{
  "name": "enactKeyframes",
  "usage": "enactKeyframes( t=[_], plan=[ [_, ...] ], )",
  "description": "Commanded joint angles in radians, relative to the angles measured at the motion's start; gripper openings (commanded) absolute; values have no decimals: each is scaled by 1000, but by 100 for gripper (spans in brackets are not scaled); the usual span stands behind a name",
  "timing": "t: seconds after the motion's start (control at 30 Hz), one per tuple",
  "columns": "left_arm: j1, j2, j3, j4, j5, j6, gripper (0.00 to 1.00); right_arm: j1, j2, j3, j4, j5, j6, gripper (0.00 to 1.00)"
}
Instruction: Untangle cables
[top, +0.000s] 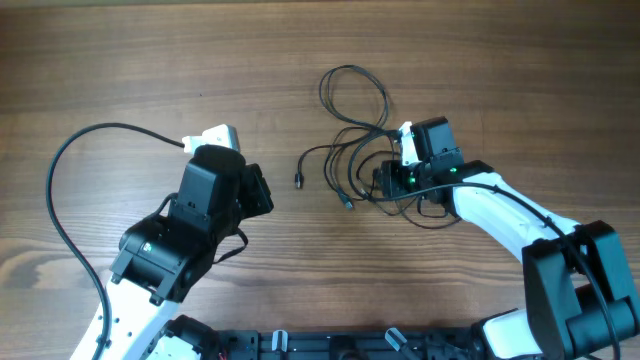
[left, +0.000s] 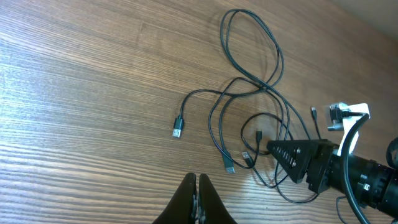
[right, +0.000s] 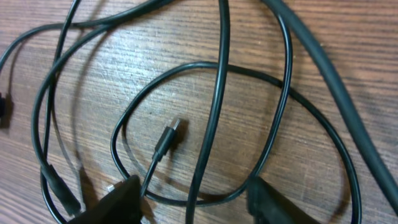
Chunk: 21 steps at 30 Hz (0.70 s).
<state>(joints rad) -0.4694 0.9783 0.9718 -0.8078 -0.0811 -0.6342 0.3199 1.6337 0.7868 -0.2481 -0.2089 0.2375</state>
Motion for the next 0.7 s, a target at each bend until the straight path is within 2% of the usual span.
enactKeyframes(
  t=[0.0, 0.17, 0.27, 0.3, 0.37, 0.4, 0.53, 0.67],
  plan=[
    [2, -1, 9, 16, 1, -2, 4, 3, 27, -10, 22, -6, 0, 52],
    [2, -1, 9, 32, 2, -2, 4, 3, 98, -10, 45, -13, 2, 60],
    [2, -1, 9, 31, 2, -2, 4, 3, 145, -10, 54, -41, 2, 59],
    [2, -1, 9, 32, 2, -2, 4, 3, 153, -10, 55, -50, 2, 52],
    [2, -1, 9, 32, 2, -2, 4, 3, 158, -10, 57, -77, 1, 30],
    [2, -1, 9, 32, 2, -2, 4, 3, 158, -10, 57, -90, 2, 4],
    [2, -1, 9, 32, 2, -2, 5, 3, 155, 4, 44, -231, 4, 4],
    [2, -1, 9, 28, 2, -2, 5, 3, 126, 67, -71, -356, 30, 4]
  ],
)
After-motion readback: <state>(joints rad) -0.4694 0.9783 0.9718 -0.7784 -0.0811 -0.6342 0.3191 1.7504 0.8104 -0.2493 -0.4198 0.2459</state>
